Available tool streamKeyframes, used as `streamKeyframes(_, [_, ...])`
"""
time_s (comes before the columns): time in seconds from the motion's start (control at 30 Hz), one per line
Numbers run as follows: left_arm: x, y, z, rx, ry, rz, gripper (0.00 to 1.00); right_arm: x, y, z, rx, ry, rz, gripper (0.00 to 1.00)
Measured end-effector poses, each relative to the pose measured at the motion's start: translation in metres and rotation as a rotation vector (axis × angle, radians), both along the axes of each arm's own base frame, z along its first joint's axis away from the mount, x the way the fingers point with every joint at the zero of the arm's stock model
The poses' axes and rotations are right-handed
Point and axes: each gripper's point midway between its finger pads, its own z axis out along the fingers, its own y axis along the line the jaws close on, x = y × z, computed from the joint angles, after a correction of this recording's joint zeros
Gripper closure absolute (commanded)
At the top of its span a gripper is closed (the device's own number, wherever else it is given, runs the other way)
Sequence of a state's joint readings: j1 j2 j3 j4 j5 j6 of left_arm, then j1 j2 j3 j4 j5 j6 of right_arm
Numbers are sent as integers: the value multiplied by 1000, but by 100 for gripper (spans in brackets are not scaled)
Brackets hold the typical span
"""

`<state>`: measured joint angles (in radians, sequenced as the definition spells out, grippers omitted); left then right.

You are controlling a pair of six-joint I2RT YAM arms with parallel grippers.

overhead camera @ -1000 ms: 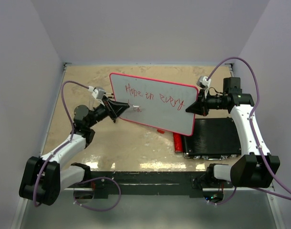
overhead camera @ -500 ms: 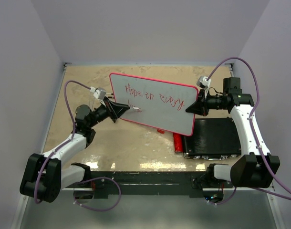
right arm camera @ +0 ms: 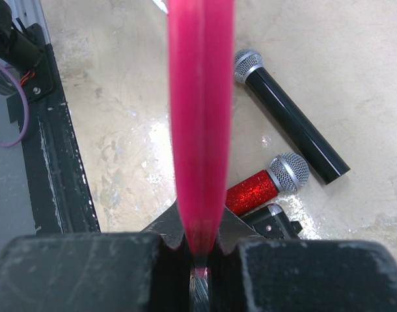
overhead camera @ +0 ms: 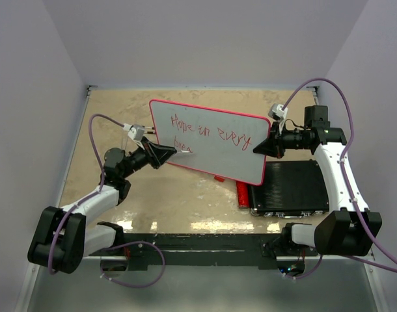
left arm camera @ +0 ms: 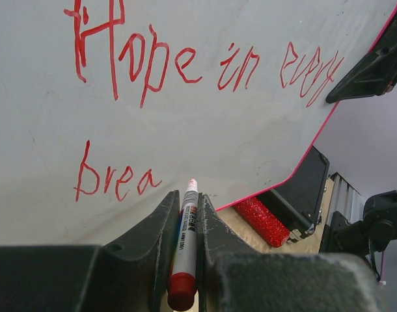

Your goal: Write a sentence on the whiteboard

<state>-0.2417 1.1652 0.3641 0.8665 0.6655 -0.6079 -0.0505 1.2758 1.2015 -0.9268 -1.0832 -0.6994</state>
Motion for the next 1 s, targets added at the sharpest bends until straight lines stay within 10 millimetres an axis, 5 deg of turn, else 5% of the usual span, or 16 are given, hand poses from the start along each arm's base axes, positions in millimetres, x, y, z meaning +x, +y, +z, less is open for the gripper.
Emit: streamKeyframes(1.0, [3, 5, -5, -5, -6, 42, 100, 0, 0, 0, 0, 0, 0, 100])
